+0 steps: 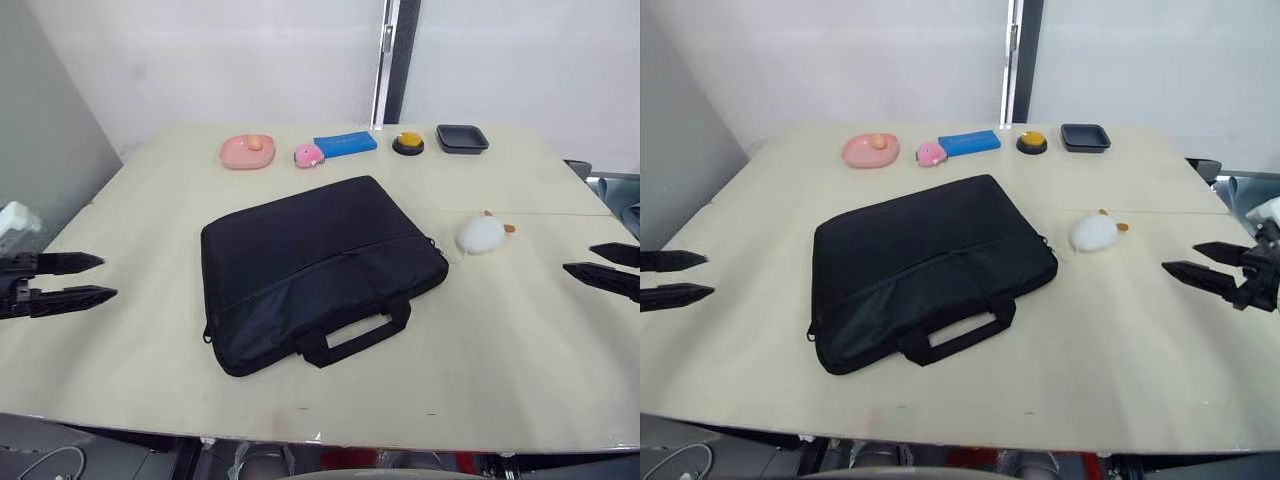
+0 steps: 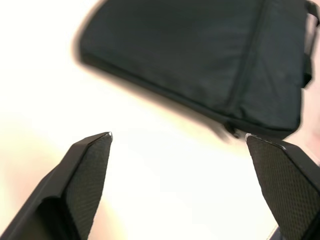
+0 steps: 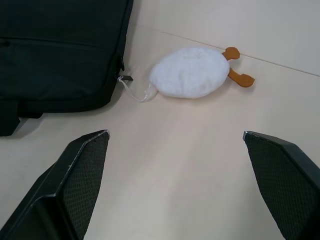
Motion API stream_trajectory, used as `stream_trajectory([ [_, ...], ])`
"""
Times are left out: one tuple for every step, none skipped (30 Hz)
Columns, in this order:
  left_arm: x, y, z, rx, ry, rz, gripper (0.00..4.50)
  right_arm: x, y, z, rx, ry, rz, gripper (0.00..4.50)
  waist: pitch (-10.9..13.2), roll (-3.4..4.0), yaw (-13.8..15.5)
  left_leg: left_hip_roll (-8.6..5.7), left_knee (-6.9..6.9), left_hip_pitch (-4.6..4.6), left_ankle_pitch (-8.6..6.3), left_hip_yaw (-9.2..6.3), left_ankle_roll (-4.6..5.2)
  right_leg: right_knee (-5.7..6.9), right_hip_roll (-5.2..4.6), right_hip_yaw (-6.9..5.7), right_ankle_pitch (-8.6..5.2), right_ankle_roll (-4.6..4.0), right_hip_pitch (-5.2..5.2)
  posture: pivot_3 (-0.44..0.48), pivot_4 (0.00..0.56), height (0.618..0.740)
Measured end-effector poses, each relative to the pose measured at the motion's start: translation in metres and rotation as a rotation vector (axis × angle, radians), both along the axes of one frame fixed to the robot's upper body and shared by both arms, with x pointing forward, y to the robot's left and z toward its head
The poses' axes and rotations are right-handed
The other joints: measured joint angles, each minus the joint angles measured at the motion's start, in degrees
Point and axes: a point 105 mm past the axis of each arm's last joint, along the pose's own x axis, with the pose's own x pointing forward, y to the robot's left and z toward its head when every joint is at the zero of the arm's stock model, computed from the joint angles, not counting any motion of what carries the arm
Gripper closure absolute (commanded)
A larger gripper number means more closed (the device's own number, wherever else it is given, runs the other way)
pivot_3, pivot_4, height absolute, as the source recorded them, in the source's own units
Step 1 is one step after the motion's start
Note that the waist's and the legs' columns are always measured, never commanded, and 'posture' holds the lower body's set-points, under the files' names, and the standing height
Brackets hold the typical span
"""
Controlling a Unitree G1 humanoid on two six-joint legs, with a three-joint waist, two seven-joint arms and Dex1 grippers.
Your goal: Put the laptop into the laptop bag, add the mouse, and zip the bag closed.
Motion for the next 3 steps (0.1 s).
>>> stream_trajectory([
  [-0.0007,0.0024,0.0044,-0.008,-0.016,0.016,0.01,0.0001,-0.0001,0.0006,-0.003,-0.003,0.000,0.00,0.0,0.00,0.0,0.00,0.03,0.00,0.00,0.00,0.02,0.00,0.00,0.01,0.00,0.00,0.02,0.000,0.150,0.740],
  [-0.0016,0.0040,0.0074,-0.014,-0.027,0.027,0.01,0.0004,-0.0001,0.0011,-0.005,-0.006,0.001,0.00,0.0,0.00,0.0,-0.01,0.07,0.00,0.04,0.00,0.08,0.02,-0.01,0.01,0.00,0.00,0.03,0.000,0.150,0.740],
  [-0.0031,0.0062,0.0078,-0.015,-0.028,0.039,0.01,0.0013,0.0001,0.0021,-0.003,-0.012,0.003,0.00,0.0,0.00,-0.1,-0.01,0.10,-0.01,0.05,0.00,0.11,0.04,-0.01,0.02,0.00,0.00,0.03,0.000,0.150,0.740],
])
